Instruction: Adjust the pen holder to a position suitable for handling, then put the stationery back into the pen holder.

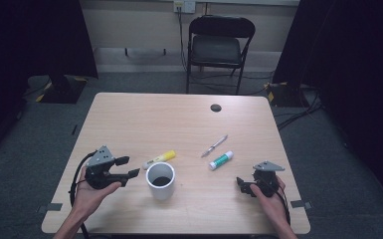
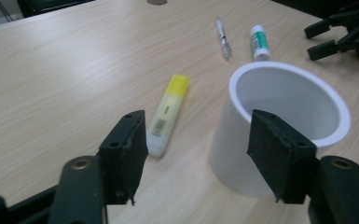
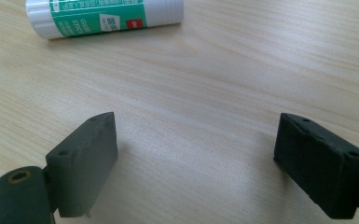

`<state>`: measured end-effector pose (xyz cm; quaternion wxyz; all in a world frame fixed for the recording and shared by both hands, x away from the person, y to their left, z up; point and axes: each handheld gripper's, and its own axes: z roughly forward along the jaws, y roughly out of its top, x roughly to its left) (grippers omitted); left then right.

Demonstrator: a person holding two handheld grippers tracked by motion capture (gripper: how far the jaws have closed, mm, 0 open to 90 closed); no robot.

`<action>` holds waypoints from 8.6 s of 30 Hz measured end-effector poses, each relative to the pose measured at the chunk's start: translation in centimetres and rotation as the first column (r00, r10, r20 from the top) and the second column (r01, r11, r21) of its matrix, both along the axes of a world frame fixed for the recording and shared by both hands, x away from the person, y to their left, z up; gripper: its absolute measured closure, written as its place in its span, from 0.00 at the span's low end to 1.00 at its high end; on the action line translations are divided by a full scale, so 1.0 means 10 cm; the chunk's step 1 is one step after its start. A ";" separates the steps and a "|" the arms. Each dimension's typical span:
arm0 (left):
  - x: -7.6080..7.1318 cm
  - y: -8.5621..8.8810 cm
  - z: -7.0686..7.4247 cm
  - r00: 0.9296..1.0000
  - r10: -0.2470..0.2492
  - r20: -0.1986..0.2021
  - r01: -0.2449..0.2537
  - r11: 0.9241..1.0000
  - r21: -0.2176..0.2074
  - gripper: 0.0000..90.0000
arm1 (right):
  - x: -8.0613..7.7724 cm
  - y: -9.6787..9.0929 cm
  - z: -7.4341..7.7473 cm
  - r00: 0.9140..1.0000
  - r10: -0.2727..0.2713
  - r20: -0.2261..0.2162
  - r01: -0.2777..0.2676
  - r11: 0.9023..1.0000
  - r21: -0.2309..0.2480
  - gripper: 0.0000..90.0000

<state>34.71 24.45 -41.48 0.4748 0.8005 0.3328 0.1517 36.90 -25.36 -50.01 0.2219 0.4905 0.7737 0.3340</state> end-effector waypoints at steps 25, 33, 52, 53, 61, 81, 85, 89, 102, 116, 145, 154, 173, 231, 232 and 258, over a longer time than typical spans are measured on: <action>0.36 -0.42 -0.01 0.989 -0.131 -0.070 0.129 0.991 -0.034 0.76 | 0.00 0.00 0.00 1.000 0.000 0.000 0.000 1.000 0.000 0.14; 0.38 -0.51 -0.08 0.985 -0.144 -0.092 0.145 0.989 -0.002 0.77 | 0.00 0.00 0.00 1.000 0.000 0.000 0.000 1.000 0.000 0.14; 0.42 -0.60 -0.17 0.983 -0.150 -0.110 0.156 0.987 0.046 0.87 | 0.00 0.00 0.00 1.000 0.000 0.000 0.000 1.000 0.000 0.14; 0.41 -0.62 -0.17 0.983 -0.145 -0.113 0.151 0.988 0.043 0.87 | 0.00 0.00 0.00 1.000 0.000 0.000 0.000 1.000 0.000 0.14; 0.43 -0.72 -0.17 0.980 -0.162 -0.112 0.168 0.985 0.049 0.87 | 0.00 0.00 0.00 1.000 0.001 0.000 -0.001 1.000 0.000 0.14; 0.52 -1.08 -0.20 0.974 -0.192 -0.124 0.194 0.981 0.005 0.86 | 0.00 0.00 0.00 1.000 0.001 0.000 -0.001 1.000 0.000 0.14; 0.52 -1.14 -0.21 0.974 -0.191 -0.125 0.193 0.981 0.006 0.86 | 0.00 0.00 0.00 1.000 0.001 0.000 -0.001 1.000 0.000 0.14; 0.52 -1.17 -0.21 0.972 -0.196 -0.127 0.198 0.980 0.001 0.86 | 0.00 0.00 0.00 1.000 0.001 0.000 -0.001 1.000 0.000 0.14; 0.55 -1.09 -0.17 0.970 -0.196 -0.140 0.192 0.980 -0.045 0.71 | 0.00 0.00 0.00 1.000 0.001 0.000 -0.001 1.000 0.000 0.14; 0.50 -0.75 -0.05 0.980 -0.178 -0.089 0.168 0.980 -0.109 0.62 | 0.00 0.00 0.00 1.000 0.000 -0.001 0.000 1.000 0.001 0.14; 0.79 -0.42 -0.32 0.990 -0.051 -0.135 0.058 0.997 0.045 0.68 | 0.00 0.00 0.00 1.000 -0.002 -0.001 0.002 1.000 0.001 0.14; 0.93 -0.47 -0.50 0.985 -0.045 -0.165 0.057 0.996 0.069 0.66 | 0.00 0.00 0.00 1.000 -0.002 0.000 0.002 1.000 0.001 0.14; 0.97 -0.50 -0.72 0.981 -0.043 -0.189 0.076 0.982 0.174 0.62 | 0.00 0.00 0.00 1.000 -0.002 -0.001 0.002 1.000 0.001 0.14; 0.66 -0.32 -0.42 0.982 -0.039 -0.183 0.067 0.987 0.149 0.60 | -0.01 0.01 0.00 1.000 -0.012 -0.001 0.012 1.000 0.002 0.14; 0.67 -0.35 -0.42 0.982 -0.043 -0.185 0.075 0.983 0.167 0.61 | -0.01 0.01 0.00 1.000 -0.012 -0.001 0.012 1.000 0.001 0.14; 0.79 -0.69 -0.69 0.984 -0.039 -0.174 0.088 0.956 0.280 0.66 | -0.01 0.01 0.00 1.000 -0.010 0.000 0.010 1.000 0.000 0.14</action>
